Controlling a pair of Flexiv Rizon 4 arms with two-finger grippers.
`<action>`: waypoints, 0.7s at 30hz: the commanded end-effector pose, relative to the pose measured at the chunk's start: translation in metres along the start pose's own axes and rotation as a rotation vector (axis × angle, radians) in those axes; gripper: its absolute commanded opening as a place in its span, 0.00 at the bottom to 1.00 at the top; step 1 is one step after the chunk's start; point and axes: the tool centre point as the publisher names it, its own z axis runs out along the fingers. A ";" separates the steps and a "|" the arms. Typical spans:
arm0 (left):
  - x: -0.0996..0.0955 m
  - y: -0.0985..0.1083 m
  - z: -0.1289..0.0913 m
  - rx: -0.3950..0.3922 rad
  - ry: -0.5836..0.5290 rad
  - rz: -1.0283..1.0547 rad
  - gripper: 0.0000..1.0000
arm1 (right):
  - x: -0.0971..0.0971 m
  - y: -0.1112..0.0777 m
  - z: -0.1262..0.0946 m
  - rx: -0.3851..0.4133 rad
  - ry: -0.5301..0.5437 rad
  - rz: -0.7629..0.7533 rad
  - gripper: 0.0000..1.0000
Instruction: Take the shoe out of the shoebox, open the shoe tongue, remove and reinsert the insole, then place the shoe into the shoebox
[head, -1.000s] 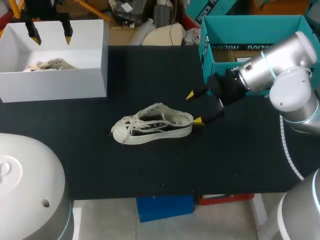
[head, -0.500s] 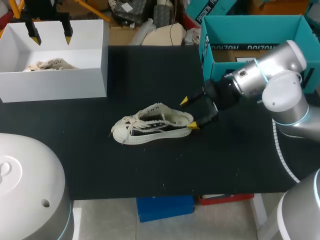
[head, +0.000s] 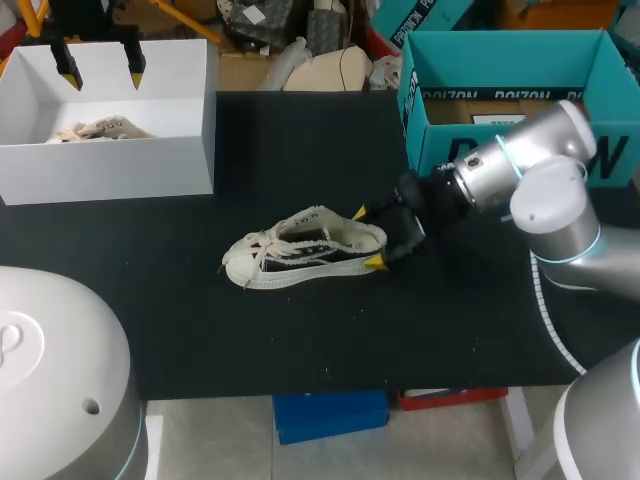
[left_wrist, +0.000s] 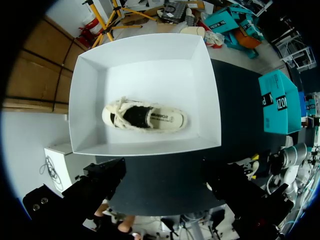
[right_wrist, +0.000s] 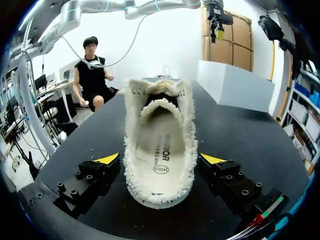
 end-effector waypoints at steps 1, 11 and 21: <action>0.000 0.000 0.000 -0.002 -0.002 -0.001 1.00 | -0.003 -0.003 0.008 -0.007 -0.002 0.003 1.00; 0.000 0.000 0.000 -0.002 -0.002 -0.001 1.00 | 0.002 -0.008 0.018 -0.009 -0.005 0.024 0.00; 0.000 0.000 0.000 -0.002 -0.002 -0.001 1.00 | 0.012 -0.006 0.015 0.005 -0.047 0.047 0.00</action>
